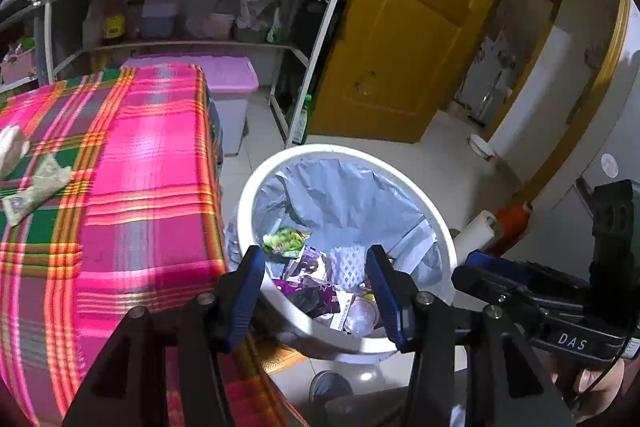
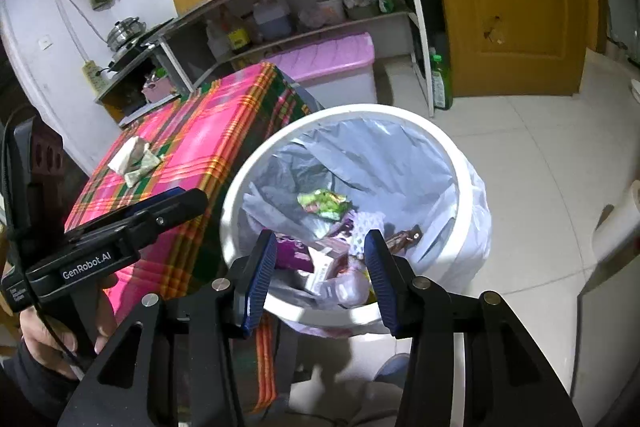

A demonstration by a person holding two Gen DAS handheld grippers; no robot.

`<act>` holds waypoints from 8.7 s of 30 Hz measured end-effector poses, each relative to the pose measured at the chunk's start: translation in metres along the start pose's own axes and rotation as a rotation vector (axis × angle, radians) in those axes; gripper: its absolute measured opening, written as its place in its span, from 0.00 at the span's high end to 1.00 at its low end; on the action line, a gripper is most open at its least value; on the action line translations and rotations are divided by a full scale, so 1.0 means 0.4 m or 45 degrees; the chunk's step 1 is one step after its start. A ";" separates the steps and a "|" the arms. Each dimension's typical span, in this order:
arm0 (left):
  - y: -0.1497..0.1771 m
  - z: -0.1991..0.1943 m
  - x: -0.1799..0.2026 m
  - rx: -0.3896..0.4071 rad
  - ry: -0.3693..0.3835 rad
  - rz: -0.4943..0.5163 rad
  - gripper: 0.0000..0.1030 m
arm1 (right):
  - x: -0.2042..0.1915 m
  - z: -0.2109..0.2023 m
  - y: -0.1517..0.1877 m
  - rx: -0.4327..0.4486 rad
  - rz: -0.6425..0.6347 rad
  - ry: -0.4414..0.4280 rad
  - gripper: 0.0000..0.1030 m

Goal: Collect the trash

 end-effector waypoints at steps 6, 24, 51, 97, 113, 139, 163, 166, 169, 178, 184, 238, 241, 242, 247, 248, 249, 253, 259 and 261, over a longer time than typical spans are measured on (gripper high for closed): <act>0.013 -0.098 -0.011 0.086 -0.039 0.005 0.49 | -0.076 -0.045 -0.002 0.053 -0.083 -0.030 0.55; 0.082 -0.310 -0.130 0.210 -0.241 -0.059 0.49 | -0.250 -0.050 0.013 0.053 -0.227 -0.145 0.55; 0.082 -0.393 -0.353 0.276 -0.363 -0.149 0.49 | -0.446 0.129 -0.032 -0.079 -0.337 -0.272 0.55; -0.035 -0.325 -0.718 0.263 -0.439 -0.268 0.46 | -0.605 0.597 -0.178 -0.261 -0.238 -0.088 0.79; -0.144 -0.110 -0.719 0.076 -0.488 -0.120 0.46 | -0.506 0.498 -0.167 -0.240 -0.227 -0.183 0.96; -0.106 -0.168 -0.649 0.106 -0.439 -0.101 0.79 | -0.550 0.548 -0.141 -0.277 -0.405 -0.128 0.69; 0.012 -0.326 -0.388 0.208 -0.292 -0.113 0.79 | -0.442 0.216 -0.073 -0.116 -0.298 -0.233 0.79; 0.031 -0.348 -0.334 0.227 -0.268 -0.107 0.79 | -0.419 0.159 -0.061 -0.083 -0.282 -0.231 0.79; 0.048 -0.363 -0.295 0.234 -0.253 -0.106 0.79 | -0.401 0.110 -0.051 -0.055 -0.271 -0.226 0.79; 0.083 -0.399 -0.196 0.245 -0.212 -0.074 0.79 | -0.344 -0.003 -0.019 0.016 -0.223 -0.208 0.79; 0.085 -0.392 -0.138 0.237 -0.177 -0.034 0.79 | -0.289 -0.041 -0.005 0.040 -0.176 -0.181 0.79; -0.025 0.011 0.016 -0.004 0.000 0.047 0.61 | 0.012 0.074 -0.031 -0.050 0.075 0.006 0.68; -0.016 -0.024 0.018 0.023 -0.009 0.055 0.60 | -0.017 0.043 -0.027 -0.024 0.044 0.016 0.68; -0.013 -0.036 0.020 0.031 -0.013 0.057 0.60 | -0.026 0.032 -0.025 -0.014 0.034 0.018 0.68; 0.008 -0.113 0.027 0.088 -0.047 0.066 0.60 | -0.088 -0.031 -0.012 0.043 -0.036 0.020 0.67; 0.012 -0.127 0.026 0.097 -0.053 0.067 0.60 | -0.095 -0.038 -0.009 0.050 -0.047 0.018 0.67; 0.018 -0.147 0.025 0.111 -0.063 0.069 0.60 | -0.111 -0.052 -0.004 0.063 -0.064 0.015 0.67; 0.040 -0.203 0.018 0.142 -0.094 0.076 0.60 | -0.157 -0.087 0.019 0.093 -0.107 -0.002 0.66; 0.089 -0.283 -0.004 0.178 -0.155 0.063 0.60 | -0.222 -0.118 0.057 0.119 -0.178 -0.030 0.65; 0.109 -0.307 -0.013 0.193 -0.200 0.054 0.60 | -0.236 -0.124 0.071 0.120 -0.196 -0.036 0.65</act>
Point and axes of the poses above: each gripper's, at about its wrist camera, not at the fingertips, and z roughly the way its jaws point, x to its right, y to its underside, the point moved 2 cm from there along z, roughly the way its jaws point, and after that the axes turned 5 degrees about -y, right-handed, at the moved point
